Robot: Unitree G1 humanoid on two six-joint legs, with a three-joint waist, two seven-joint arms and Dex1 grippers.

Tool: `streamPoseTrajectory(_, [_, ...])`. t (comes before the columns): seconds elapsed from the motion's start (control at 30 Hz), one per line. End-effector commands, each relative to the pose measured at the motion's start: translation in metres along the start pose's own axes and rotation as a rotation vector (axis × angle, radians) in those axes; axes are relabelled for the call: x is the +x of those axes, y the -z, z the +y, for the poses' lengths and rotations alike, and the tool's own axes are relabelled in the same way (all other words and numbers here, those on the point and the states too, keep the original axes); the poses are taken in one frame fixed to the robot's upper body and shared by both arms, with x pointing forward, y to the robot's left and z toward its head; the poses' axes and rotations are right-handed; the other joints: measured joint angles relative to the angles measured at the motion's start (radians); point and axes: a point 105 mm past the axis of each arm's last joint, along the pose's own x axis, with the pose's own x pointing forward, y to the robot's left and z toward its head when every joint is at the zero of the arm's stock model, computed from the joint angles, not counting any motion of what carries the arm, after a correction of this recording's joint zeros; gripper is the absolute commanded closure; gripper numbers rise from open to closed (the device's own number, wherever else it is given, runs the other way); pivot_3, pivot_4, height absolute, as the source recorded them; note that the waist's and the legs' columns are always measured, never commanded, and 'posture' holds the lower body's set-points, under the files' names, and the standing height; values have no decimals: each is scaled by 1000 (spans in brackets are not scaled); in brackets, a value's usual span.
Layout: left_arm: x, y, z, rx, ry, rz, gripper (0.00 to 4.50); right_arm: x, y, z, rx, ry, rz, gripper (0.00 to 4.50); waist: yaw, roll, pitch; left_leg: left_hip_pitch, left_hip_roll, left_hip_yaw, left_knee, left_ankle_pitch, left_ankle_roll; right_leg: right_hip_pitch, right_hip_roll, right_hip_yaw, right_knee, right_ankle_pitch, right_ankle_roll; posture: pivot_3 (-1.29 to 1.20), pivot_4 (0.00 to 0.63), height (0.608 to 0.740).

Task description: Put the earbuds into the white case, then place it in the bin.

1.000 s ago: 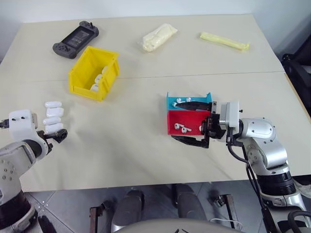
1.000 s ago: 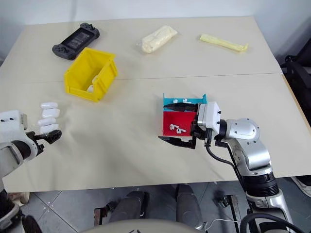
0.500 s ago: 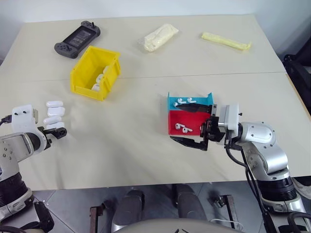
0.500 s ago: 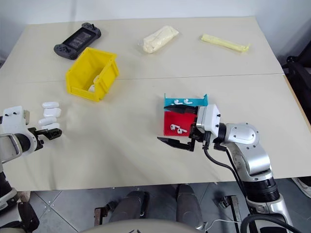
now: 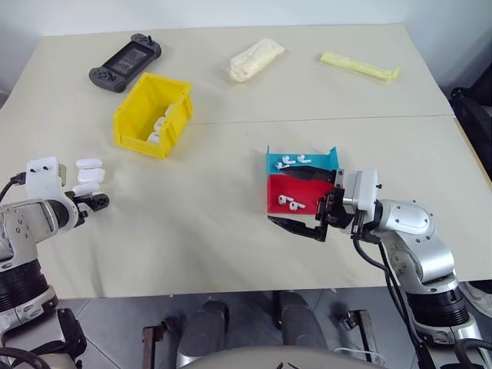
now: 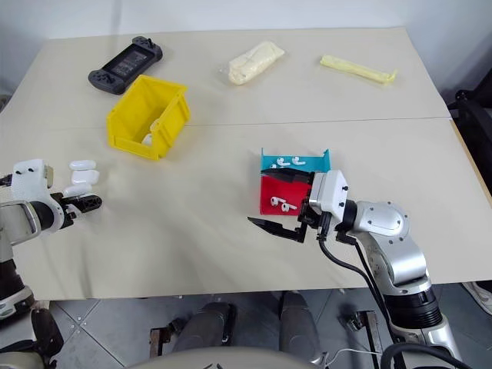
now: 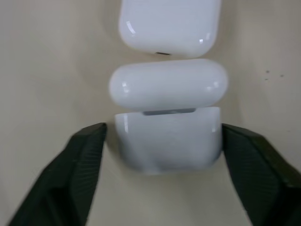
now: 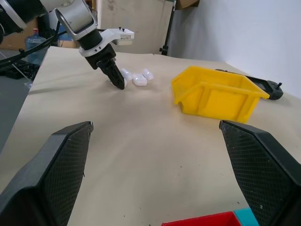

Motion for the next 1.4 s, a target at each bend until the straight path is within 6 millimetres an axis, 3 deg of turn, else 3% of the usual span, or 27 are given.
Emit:
streamPoseTrajectory(0.03, [0, 9, 5, -6, -31, 43, 1702, 3, -12, 2, -46, -10, -46, 0, -2, 0, 0, 0, 0, 0, 0, 0, 0, 0, 0, 0, 0, 0, 0, 0, 150, 740])
streamPoseTrajectory(0.47, [-12, 27, 14, -30, -56, 42, 1701, 4, -10, 0, -42, -24, -43, 0, -5, 0, 0, 0, 1, 0, -1, 0, 0, -1, 0, 1, -1, 0, 0, 0, 150, 740])
streamPoseTrajectory(0.63, [-10, 25, 6, -42, -14, 35, 98, 5, -11, 0, -45, -29, -44, 0, -4, 0, 0, 0, 1, 0, -1, 0, 0, -1, 0, 1, -1, 0, 0, 0, 150, 740])
streamPoseTrajectory(0.67, [-10, 24, 6, -46, -17, 33, 45, 5, -11, -1, -45, -29, -44, 0, -4, 0, 0, 0, 1, 0, -1, 0, 0, -1, 0, 1, -1, 0, 0, 0, 150, 740])
streamPoseTrajectory(1.4, [-1, 23, -9, -51, -16, 37, 45, 9, -8, 3, -42, 1, -65, 0, 8, 2, -1, 0, 0, 0, 0, 0, 0, 0, -1, 0, 0, 0, 0, 0, 150, 740])
